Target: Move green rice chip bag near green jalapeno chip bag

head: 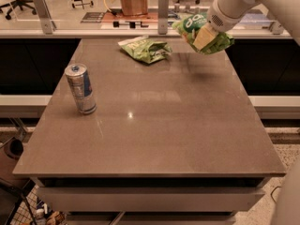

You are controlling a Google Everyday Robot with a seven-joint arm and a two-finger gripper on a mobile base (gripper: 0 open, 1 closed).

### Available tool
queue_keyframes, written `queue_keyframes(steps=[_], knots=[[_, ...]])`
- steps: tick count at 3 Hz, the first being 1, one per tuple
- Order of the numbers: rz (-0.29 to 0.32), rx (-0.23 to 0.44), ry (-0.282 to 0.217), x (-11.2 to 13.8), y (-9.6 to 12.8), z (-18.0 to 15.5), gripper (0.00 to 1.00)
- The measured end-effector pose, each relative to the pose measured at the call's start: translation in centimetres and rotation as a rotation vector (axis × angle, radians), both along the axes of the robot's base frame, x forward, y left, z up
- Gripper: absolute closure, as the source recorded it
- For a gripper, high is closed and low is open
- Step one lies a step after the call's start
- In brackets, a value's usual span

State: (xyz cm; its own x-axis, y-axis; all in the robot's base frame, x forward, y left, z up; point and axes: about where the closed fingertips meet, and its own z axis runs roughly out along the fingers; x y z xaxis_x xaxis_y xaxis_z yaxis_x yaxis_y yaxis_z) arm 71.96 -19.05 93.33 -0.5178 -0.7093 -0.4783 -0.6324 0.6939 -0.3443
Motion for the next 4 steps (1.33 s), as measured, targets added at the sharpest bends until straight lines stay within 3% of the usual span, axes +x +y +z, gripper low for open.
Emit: queue_keyframes(steps=[1,2,4], knots=[[-0.015,0.018,0.003,3.32,-0.57,-1.04,1.00],[-0.016,0.021,-0.001,3.69,-0.58,-1.00,0.83],[-0.013,0.020,0.008,3.83,-0.35,-1.65,0.35]])
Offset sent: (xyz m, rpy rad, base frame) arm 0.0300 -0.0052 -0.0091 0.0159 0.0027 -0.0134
